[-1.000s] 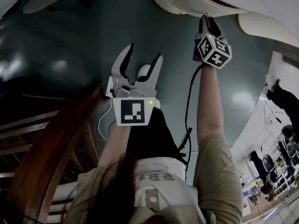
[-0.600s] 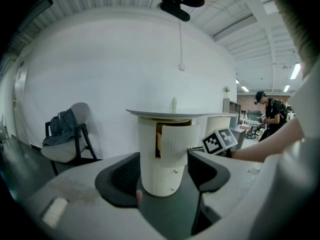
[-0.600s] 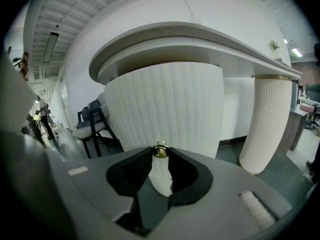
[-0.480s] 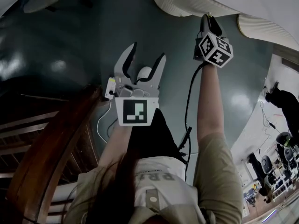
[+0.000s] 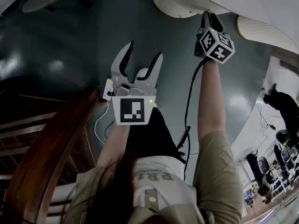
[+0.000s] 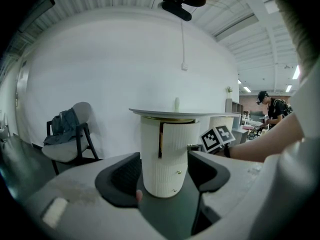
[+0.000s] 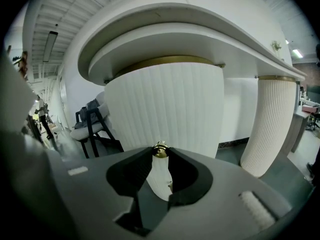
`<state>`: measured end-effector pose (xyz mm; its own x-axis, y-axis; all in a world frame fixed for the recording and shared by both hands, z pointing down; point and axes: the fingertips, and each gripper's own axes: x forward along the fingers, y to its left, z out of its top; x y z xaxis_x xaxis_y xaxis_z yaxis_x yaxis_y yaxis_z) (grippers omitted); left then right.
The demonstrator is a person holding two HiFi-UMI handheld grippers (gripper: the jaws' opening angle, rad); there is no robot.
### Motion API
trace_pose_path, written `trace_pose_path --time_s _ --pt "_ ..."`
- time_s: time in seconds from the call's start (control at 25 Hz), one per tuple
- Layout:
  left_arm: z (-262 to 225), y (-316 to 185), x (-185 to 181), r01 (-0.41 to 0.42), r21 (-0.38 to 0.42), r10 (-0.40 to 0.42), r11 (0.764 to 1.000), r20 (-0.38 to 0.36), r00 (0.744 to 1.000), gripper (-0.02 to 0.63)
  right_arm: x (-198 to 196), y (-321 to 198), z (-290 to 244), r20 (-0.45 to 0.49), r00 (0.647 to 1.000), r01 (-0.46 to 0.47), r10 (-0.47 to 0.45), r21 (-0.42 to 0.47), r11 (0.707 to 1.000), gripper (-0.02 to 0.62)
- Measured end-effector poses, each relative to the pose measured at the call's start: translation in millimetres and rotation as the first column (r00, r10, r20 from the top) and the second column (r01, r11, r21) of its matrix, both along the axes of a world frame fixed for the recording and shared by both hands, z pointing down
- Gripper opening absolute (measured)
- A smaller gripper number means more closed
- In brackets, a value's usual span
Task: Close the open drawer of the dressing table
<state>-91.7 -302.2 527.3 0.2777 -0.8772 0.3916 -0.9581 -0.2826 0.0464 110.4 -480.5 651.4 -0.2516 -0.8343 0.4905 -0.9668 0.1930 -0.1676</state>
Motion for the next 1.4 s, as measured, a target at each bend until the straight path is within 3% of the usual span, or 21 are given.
trace_pose_path --time_s 1.4 --pt "18.2 -40.1 10.5 -0.041 0.011 0.041 0.999 0.004 0.999 0.310 -2.6 -29.5 -0.7 0.017 0.999 0.035 -0.035 0.004 0.999 0.106"
